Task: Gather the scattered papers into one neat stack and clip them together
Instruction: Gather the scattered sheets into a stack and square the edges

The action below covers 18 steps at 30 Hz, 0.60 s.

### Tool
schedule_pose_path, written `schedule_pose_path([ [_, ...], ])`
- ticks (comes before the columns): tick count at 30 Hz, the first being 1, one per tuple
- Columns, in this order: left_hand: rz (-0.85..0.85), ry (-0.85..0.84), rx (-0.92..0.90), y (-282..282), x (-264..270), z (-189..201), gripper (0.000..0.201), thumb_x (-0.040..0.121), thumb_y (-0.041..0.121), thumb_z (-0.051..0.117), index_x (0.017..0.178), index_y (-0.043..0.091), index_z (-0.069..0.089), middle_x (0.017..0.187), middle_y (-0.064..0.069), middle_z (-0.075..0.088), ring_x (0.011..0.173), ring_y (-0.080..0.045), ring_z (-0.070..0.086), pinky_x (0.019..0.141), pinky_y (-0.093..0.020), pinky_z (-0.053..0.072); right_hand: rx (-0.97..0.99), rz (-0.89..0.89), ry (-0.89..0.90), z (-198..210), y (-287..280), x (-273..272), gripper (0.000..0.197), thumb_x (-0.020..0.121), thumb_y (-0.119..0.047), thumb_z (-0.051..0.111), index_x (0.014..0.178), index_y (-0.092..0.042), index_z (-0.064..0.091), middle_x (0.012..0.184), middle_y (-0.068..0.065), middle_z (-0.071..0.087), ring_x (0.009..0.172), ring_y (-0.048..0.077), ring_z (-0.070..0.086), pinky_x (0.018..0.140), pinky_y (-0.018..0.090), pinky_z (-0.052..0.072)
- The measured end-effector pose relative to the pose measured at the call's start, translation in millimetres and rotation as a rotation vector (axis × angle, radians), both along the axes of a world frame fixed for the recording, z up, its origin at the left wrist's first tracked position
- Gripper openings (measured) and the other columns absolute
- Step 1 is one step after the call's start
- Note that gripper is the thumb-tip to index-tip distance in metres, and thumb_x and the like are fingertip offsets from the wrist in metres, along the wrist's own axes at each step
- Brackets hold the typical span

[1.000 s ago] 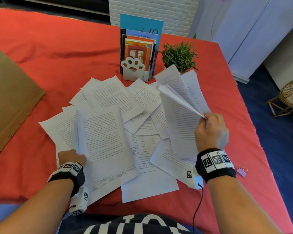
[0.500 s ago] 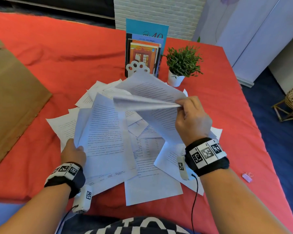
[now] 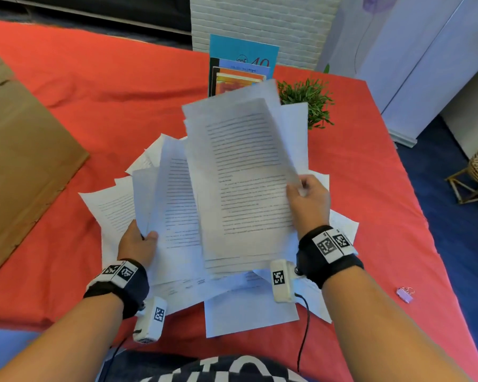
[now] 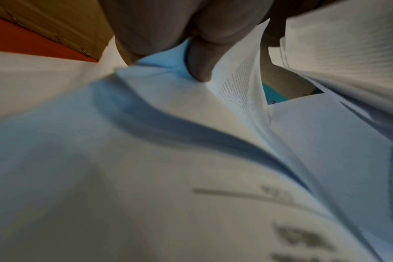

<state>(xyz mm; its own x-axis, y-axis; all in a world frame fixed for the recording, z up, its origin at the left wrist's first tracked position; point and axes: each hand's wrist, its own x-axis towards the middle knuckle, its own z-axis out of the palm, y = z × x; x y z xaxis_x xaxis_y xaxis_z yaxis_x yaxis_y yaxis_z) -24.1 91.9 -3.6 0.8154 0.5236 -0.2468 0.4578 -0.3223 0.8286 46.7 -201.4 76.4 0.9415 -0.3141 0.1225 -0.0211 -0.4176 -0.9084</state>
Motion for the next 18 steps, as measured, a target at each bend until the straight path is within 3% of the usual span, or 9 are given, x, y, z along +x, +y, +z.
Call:
schedule_pose_path([
  [2,-0.03,-0.009,-0.058,-5.6,0.6,0.7,0.038,0.09,0.011,0.049,0.128,0.014,0.052,0.114,-0.005,0.061,0.099,-0.025,0.054,0.086,-0.033,0.041,0.067,-0.015,0.057,-13.3,-3.0,-3.0,0.023,0.083,-0.013,0.057,0.103,-0.025,0.055,0.093,-0.002,0.063,0.089,0.019,0.06,0.087,0.04,0.052],
  [5,-0.084,-0.002,-0.162,-11.5,0.2,0.6,0.038,0.088,0.016,0.051,0.125,0.021,0.053,0.114,-0.004,0.064,0.103,-0.027,0.06,0.087,-0.037,0.046,0.208,-0.014,0.209,-32.0,-6.6,-6.2,0.063,0.086,-0.015,0.057,0.138,-0.035,0.029,0.116,0.004,0.056,0.105,0.023,0.059,0.098,0.039,0.047],
  [7,-0.115,-0.007,-0.224,-13.9,-0.9,0.8,0.038,0.088,0.018,0.052,0.126,0.025,0.052,0.115,-0.005,0.065,0.104,-0.029,0.062,0.092,-0.043,0.049,0.211,-0.006,0.32,-44.7,-8.4,-8.5,0.073,0.086,-0.016,0.058,0.146,-0.029,0.02,0.126,0.007,0.054,0.114,0.025,0.056,0.105,0.042,0.042],
  [9,-0.138,-0.007,-0.251,-17.8,-1.1,2.2,0.04,0.089,0.018,0.052,0.129,0.025,0.051,0.117,-0.004,0.065,0.104,-0.028,0.062,0.093,-0.043,0.049,0.162,0.029,0.373,-56.6,-11.9,-7.9,0.06,0.083,-0.02,0.059,0.139,-0.017,0.038,0.128,0.01,0.058,0.115,0.027,0.057,0.105,0.047,0.044],
  [11,-0.155,-0.017,-0.265,-22.6,-0.6,4.7,0.04,0.091,0.016,0.051,0.13,0.024,0.049,0.116,-0.003,0.063,0.104,-0.027,0.06,0.089,-0.038,0.047,0.145,0.086,0.41,-63.7,-13.1,-6.9,0.042,0.077,-0.027,0.057,0.118,-0.014,0.056,0.118,0.01,0.065,0.107,0.029,0.062,0.098,0.049,0.049],
  [15,-0.215,-0.021,-0.307,-31.0,2.1,6.3,0.04,0.091,0.015,0.051,0.13,0.024,0.05,0.118,-0.002,0.063,0.108,-0.027,0.059,0.094,-0.043,0.047,0.247,0.197,0.451,-68.1,-7.1,-8.8,0.024,0.074,-0.034,0.058,0.097,-0.035,0.054,0.115,0.004,0.064,0.107,0.028,0.062,0.097,0.05,0.05],
  [18,-0.236,-0.033,-0.279,-35.5,2.6,6.7,0.04,0.093,0.014,0.049,0.132,0.021,0.048,0.12,0.0,0.06,0.109,-0.023,0.056,0.092,-0.035,0.043,0.208,0.248,0.444,-70.6,-2.0,-9.2,0.035,0.072,-0.036,0.058,0.106,-0.032,0.053,0.12,0.003,0.063,0.111,0.027,0.06,0.1,0.05,0.048],
])
